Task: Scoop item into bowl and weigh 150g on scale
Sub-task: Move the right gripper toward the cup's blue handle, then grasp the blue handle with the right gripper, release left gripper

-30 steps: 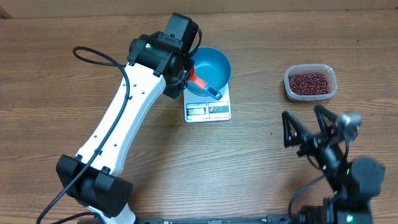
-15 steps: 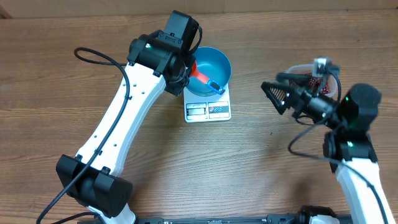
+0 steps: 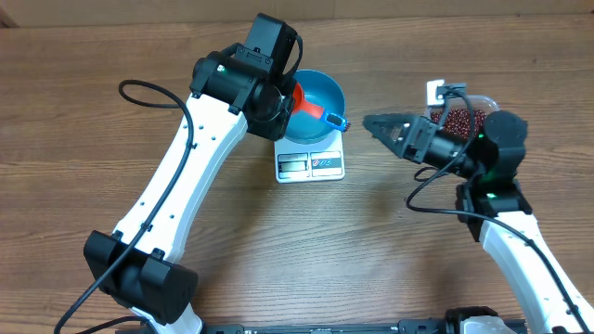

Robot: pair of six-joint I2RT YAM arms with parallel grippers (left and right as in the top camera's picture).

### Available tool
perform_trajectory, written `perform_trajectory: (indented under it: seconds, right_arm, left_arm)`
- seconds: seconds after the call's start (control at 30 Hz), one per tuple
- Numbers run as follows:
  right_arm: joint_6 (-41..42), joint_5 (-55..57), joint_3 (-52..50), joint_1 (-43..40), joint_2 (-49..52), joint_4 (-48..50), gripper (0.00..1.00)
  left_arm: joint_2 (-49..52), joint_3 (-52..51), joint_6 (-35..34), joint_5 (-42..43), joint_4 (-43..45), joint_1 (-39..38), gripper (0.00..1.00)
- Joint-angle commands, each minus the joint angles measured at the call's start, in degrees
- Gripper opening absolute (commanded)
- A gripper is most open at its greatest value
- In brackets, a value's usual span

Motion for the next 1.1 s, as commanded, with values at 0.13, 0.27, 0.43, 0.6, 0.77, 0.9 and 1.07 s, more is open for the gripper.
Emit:
perform_trajectory:
  seconds: [0.13, 0.27, 0.43, 0.6, 0.77, 0.9, 1.07]
  right_arm:
    - [4.26, 10.36, 1.20, 5.18, -0.09, 0.39, 0.95]
    - [4.24, 13.16, 1.20, 6.73, -0.09, -0.04, 0.87]
    - [4.24, 15.08, 1.20, 7.04, -0.09, -1.73, 0.70]
    - [4.24, 15.56, 1.20, 7.04, -0.09, -2.58, 0.53]
    - [4.24, 15.76, 1.20, 7.04, -0.09, -2.58, 0.50]
    - [4.26, 15.74, 1.20, 7.04, -0.09, -2.58, 0.48]
    - [4.26, 15.72, 1.20, 7.06, -0.09, -2.60, 0.48]
  left_arm:
    - [-0.76, 0.83, -5.99, 3.96, -0.15, -1.77, 0.04]
    - [-0.59, 0.76, -7.21, 3.87, 0.48, -3.19, 0.04]
    - [-0.59, 0.74, -7.23, 3.65, 0.94, -4.94, 0.04]
    - [-0.59, 0.74, -7.21, 2.71, 1.27, -5.62, 0.04]
    - [-0.59, 0.74, -7.19, 3.56, 1.27, -5.73, 0.04]
    - [-0.59, 0.74, -7.34, 3.52, 1.36, -6.01, 0.04]
    - [-0.59, 0.59, -9.38, 3.50, 1.31, -6.05, 0.04]
